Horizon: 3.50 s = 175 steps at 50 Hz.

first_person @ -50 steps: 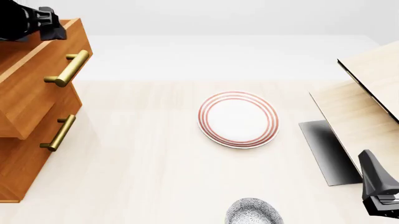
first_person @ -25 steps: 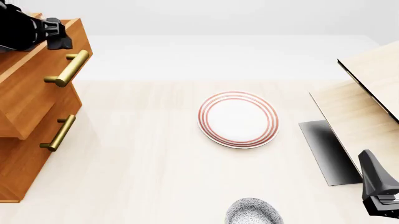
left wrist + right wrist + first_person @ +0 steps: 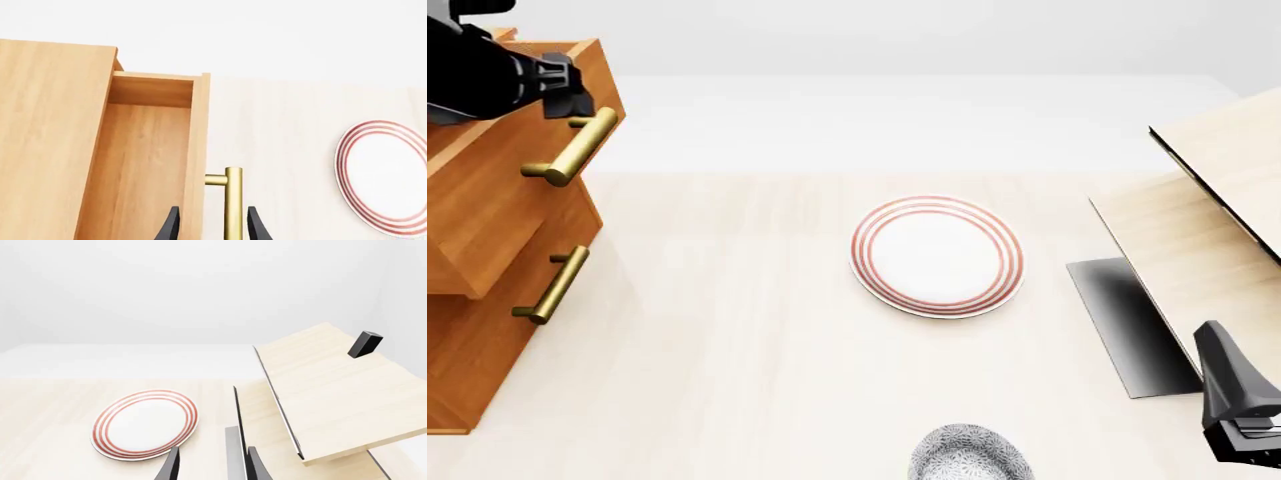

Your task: Open the top drawer of the cabinet and put the bowl in it.

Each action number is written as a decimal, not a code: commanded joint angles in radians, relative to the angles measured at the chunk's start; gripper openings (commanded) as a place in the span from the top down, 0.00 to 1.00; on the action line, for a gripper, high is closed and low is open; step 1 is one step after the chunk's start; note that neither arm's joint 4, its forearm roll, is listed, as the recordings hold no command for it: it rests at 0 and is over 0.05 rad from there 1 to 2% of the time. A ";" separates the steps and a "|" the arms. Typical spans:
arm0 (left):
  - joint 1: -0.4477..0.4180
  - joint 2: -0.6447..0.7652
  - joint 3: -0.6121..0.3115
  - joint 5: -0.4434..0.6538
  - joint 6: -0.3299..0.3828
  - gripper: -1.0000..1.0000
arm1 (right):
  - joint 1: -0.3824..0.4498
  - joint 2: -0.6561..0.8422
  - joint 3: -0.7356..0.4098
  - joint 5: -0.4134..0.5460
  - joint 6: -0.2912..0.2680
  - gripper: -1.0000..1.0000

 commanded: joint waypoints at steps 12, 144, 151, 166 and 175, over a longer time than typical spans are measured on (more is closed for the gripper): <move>-0.015 0.001 -0.003 0.009 0.016 0.00 | 0.000 0.001 0.007 -0.008 0.000 0.00; -0.285 -0.065 -0.036 0.064 -0.022 0.00 | 0.000 0.001 0.007 -0.008 0.000 0.00; -0.274 -0.075 -0.038 0.073 -0.006 0.00 | 0.000 0.001 0.007 -0.008 0.000 0.00; -0.283 -0.096 -0.055 0.098 0.036 0.00 | 0.000 0.001 0.007 -0.008 0.000 0.00; -0.332 -0.093 -0.070 0.111 0.093 0.00 | 0.000 0.001 0.007 -0.008 0.000 0.00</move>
